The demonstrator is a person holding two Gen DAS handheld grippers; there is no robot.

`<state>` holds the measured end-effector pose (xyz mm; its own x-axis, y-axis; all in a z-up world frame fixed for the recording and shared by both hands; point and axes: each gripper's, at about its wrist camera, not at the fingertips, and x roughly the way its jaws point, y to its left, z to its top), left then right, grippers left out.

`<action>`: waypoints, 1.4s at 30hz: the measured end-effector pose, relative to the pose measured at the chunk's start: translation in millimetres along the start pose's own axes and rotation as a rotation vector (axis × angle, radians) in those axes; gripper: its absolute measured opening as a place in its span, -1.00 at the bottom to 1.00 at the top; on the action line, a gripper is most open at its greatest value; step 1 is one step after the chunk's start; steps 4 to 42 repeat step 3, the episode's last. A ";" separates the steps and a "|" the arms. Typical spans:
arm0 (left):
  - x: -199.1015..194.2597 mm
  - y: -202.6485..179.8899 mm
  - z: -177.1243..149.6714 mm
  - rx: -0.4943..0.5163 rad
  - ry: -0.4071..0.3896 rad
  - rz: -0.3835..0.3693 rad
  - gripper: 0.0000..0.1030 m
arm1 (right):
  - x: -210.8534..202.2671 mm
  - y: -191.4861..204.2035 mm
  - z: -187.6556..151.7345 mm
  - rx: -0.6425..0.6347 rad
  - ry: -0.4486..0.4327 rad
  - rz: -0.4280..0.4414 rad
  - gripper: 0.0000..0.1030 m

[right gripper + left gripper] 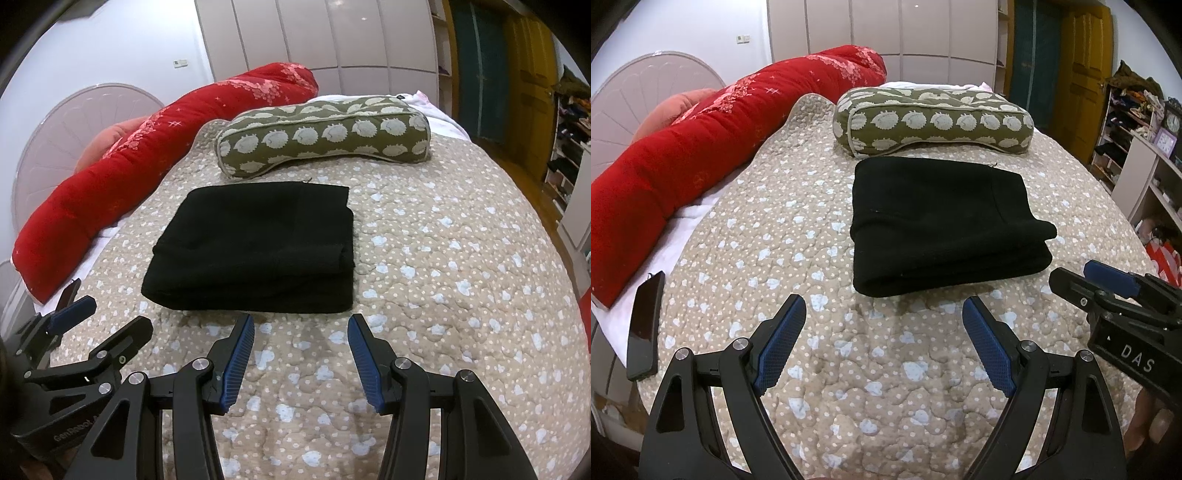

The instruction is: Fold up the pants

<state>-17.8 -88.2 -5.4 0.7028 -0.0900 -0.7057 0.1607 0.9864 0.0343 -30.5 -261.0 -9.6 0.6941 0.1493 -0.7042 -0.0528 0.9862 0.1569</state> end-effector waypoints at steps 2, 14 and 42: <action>2.7 -1.2 -0.3 0.006 0.006 -0.006 0.70 | 2.3 -5.4 0.9 0.002 0.002 -0.012 -0.01; 4.0 -1.5 0.2 0.010 0.010 -0.012 0.70 | 3.3 -9.1 1.8 0.003 0.001 -0.019 -0.01; 4.0 -1.5 0.2 0.010 0.010 -0.012 0.70 | 3.3 -9.1 1.8 0.003 0.001 -0.019 -0.01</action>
